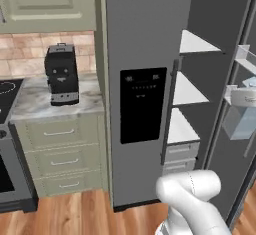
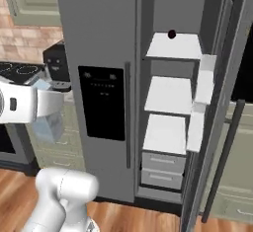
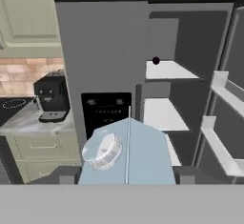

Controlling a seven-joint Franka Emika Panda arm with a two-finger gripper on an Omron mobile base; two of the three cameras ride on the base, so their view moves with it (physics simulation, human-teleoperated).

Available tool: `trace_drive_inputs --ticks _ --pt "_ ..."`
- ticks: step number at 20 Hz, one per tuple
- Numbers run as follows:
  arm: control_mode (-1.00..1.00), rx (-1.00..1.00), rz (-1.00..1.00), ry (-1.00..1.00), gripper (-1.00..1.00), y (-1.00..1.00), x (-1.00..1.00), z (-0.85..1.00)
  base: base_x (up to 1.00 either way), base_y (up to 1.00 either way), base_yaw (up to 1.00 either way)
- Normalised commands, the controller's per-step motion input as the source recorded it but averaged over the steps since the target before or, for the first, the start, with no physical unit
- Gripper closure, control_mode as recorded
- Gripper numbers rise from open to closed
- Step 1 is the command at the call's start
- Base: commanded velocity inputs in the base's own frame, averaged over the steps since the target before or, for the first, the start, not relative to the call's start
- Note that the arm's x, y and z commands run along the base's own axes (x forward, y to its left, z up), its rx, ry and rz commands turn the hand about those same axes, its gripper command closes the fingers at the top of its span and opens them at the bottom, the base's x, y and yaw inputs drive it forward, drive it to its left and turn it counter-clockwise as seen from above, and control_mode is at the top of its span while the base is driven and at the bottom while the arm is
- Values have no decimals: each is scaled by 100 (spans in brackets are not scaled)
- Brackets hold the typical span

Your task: Take out the milk from the fridge and place it on the tray on the counter. Then take the sugar cube near the tray and place it in the tray.

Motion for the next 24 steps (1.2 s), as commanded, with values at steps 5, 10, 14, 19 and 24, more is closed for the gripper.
trace_drive_inputs --ticks 5,10,14,19,24 --pt "100 0 0 0 100 0 0 0 -43 100 4" --pt "100 0 0 0 100 0 0 0 -10 100 2" --pt "100 0 0 0 100 0 0 0 -17 100 8" --pt "100 0 0 0 100 0 0 0 -27 100 25" --pt "100 0 0 0 100 0 0 0 2 100 54"
